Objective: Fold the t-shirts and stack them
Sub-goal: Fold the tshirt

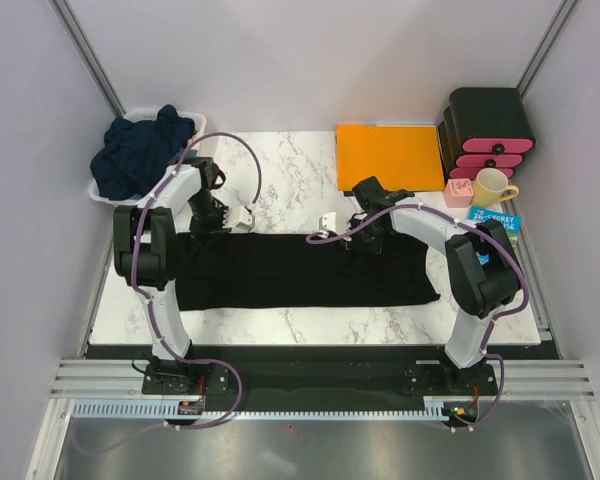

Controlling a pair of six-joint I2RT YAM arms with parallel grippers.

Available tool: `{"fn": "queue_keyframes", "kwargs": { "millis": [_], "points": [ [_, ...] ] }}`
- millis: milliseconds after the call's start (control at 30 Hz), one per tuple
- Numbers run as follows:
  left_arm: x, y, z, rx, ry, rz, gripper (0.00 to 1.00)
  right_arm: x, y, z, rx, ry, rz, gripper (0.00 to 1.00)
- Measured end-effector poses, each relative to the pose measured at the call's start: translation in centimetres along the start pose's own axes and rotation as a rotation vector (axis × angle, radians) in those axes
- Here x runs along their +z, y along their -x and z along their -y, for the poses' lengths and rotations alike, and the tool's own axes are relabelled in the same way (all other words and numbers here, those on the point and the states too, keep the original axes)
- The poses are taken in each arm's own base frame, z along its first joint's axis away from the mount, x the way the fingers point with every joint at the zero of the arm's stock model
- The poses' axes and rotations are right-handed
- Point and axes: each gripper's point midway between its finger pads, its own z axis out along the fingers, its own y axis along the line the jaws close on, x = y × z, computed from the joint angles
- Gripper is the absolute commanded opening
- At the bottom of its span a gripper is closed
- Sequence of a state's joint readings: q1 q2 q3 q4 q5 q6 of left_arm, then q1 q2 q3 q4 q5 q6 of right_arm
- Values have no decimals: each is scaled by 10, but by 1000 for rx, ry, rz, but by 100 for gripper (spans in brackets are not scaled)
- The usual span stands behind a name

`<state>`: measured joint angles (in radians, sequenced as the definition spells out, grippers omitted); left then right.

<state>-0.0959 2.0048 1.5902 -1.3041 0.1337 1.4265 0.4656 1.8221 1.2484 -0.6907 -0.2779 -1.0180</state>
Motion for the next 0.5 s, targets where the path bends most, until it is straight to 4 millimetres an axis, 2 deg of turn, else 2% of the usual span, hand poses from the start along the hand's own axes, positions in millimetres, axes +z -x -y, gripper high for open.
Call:
{"fn": "queue_keyframes", "kwargs": {
  "millis": [133,367,500],
  "points": [
    [4,-1,1,-10,-6,-2,2,-2,6,-9,-27,24,1,0],
    [12,-1,-3,-11,-16,-9,2,-30,27,-37,-102,68,31,0],
    [19,-2,-5,-10,-31,-20,2,-34,21,-53,-99,129,10,0]
  ]
}}
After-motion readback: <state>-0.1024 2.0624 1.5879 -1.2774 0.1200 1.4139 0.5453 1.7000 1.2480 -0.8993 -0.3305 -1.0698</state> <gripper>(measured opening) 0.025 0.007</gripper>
